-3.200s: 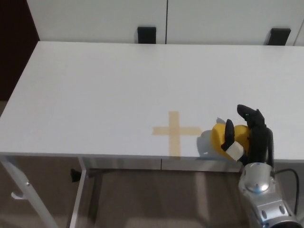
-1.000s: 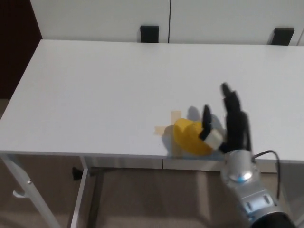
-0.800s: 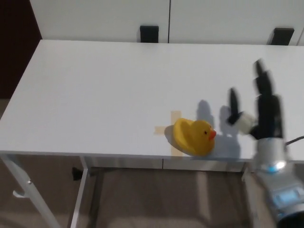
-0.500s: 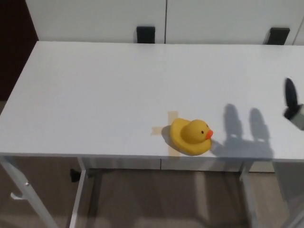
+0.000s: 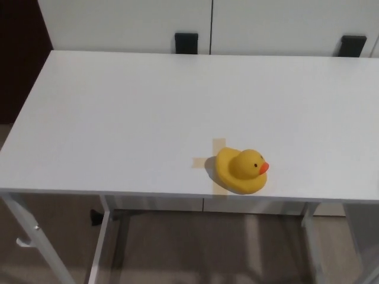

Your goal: The robot uses its right hand to push the yellow duck toy to the center of the white desk.

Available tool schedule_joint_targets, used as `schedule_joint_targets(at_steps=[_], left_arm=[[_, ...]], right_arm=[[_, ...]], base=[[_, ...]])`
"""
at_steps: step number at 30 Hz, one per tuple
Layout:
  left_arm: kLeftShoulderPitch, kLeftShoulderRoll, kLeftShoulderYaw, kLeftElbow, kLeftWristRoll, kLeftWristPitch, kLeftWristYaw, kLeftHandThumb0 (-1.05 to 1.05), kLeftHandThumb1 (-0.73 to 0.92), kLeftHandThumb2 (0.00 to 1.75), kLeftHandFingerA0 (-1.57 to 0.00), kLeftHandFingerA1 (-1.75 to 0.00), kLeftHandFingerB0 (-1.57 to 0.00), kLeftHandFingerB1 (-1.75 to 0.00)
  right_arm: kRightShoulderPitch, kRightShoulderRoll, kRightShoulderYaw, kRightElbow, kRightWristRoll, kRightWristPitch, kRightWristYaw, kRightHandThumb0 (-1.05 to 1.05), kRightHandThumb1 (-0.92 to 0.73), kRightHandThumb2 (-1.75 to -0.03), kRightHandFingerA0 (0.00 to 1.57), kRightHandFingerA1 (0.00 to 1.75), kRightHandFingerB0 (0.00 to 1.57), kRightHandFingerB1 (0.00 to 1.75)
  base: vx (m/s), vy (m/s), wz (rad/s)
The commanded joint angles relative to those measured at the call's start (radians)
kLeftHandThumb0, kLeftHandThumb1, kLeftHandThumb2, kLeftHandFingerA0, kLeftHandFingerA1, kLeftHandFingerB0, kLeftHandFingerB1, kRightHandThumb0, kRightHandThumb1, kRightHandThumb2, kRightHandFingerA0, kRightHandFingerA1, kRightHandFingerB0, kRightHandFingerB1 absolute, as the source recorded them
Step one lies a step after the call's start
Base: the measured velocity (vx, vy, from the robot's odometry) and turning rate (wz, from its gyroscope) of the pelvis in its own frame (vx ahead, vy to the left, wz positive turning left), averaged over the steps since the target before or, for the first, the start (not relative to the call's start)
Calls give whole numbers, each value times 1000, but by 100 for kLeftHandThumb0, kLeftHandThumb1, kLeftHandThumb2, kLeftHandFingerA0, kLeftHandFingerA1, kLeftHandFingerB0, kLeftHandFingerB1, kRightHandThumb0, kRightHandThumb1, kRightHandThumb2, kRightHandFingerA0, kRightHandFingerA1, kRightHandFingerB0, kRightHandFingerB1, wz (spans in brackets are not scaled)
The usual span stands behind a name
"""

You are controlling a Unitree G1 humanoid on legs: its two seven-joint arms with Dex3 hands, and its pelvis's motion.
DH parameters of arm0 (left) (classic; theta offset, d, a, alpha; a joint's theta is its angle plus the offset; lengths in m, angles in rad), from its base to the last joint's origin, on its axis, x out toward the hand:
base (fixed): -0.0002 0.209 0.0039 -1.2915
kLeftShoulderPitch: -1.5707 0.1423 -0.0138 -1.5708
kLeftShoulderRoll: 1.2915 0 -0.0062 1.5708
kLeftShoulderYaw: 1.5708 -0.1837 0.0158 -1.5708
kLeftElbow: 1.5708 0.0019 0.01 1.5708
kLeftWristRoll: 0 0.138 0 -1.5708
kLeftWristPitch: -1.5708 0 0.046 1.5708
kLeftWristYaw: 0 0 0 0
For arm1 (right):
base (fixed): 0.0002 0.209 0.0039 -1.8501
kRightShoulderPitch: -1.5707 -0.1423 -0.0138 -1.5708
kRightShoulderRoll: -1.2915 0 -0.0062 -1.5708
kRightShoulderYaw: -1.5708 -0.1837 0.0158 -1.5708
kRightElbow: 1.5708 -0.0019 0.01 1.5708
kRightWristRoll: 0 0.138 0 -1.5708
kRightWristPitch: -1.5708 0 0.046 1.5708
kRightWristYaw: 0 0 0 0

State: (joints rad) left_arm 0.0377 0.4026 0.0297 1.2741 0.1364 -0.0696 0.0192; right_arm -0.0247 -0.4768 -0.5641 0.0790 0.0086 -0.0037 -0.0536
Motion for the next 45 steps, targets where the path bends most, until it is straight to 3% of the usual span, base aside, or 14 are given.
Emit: schedule_joint_targets(at_steps=[1, 6, 7, 8, 9, 11, 12, 16, 17, 23, 27, 28, 39, 45], left_arm=[[1, 30, 4, 10, 5, -43, -1, -11, 51, 107, -90, -91, -97, -102], [2, 29, -4, 10, 13, -44, 7, -12, 54, 106, -86, -88, -99, -103], [2, 27, -2, 9, 11, -43, 12, -11, 59, 92, -88, -84, -97, -102], [3, 26, 0, 9, 10, -41, 15, -11, 59, 92, -88, -84, -97, -102], [2, 26, 4, 9, 5, -42, 13, -13, 54, 103, -88, -88, -97, -101], [2, 26, 7, 9, 2, -42, 11, -13, 54, 103, -88, -88, -97, -101], [-1, 27, 6, 9, 3, -44, 10, -13, 54, 104, -88, -89, -97, -100], [-3, 27, 3, 10, 6, -46, 12, -13, 54, 104, -88, -89, -97, -100], [-11, 25, 6, 14, 5, -41, 19, -11, 60, 92, -89, -83, -97, -102], [-18, 26, 15, 8, -4, -43, 11, -12, 55, 104, -90, -90, -101, -106], [-24, 27, 23, 8, -10, -43, 10, -12, 53, 105, -90, -91, -98, -104], [-22, 26, 22, 6, -7, -45, 11, -12, 54, 107, -87, -87, -99, -103], [-22, 31, -1, 10, 22, -41, 19, -8, 53, 113, -101, -100, -107, -104], [-14, 27, 11, 5, 5, -63, 28, -9, 53, 112, -90, -91, -100, -102]], right_arm=[[219, -111, -256, 216, 184, -21, 198, -105, -72, -120, 0, 55, 0, 42], [292, -124, -301, 472, 158, -133, 176, -96, -71, -109, 1, 68, 0, 41], [311, -122, -293, 550, 140, -171, 169, -76, -78, -63, 24, 89, 0, 65], [322, -121, -287, 602, 129, -197, 166, -76, -78, -63, 24, 89, 0, 65], [346, -101, -253, 666, 96, -249, 153, -46, -68, -63, 51, 78, 16, 65], [362, -86, -228, 710, 73, -286, 144, -46, -68, -63, 51, 78, 16, 65], [373, -72, -187, 778, 40, -344, 126, -20, -53, -91, 53, 77, 21, 63], [368, -74, -161, 826, 27, -379, 114, -20, -53, -91, 53, 77, 21, 63], [365, -55, -131, 857, 3, -397, 65, 4, -26, -125, 61, 82, 30, 68], [353, -43, -50, 938, -6, -352, 74, -5, -28, -120, 104, 59, 80, 58], [342, -60, 7, 980, -17, -364, 108, -5, -26, -112, 109, 57, 85, 56], [339, -62, 20, 996, -7, -380, 124, -4, -20, -127, 116, 58, 94, 59], [335, -108, 185, 1085, -53, -407, 191, -3, -30, -102, 112, 56, 92, 58], [327, -126, 214, 1098, -34, -397, 207, -3, -32, -102, 112, 56, 91, 58]], base=[[0, 0, 0], [0, 0, 0], [0, 0, 0], [0, 0, 0], [0, 0, 0], [0, 0, 0], [0, 0, 0], [0, 0, 0], [0, 0, 0], [0, 0, 0], [0, 0, 0], [0, 0, 0], [0, 0, 0], [0, 0, 0]])
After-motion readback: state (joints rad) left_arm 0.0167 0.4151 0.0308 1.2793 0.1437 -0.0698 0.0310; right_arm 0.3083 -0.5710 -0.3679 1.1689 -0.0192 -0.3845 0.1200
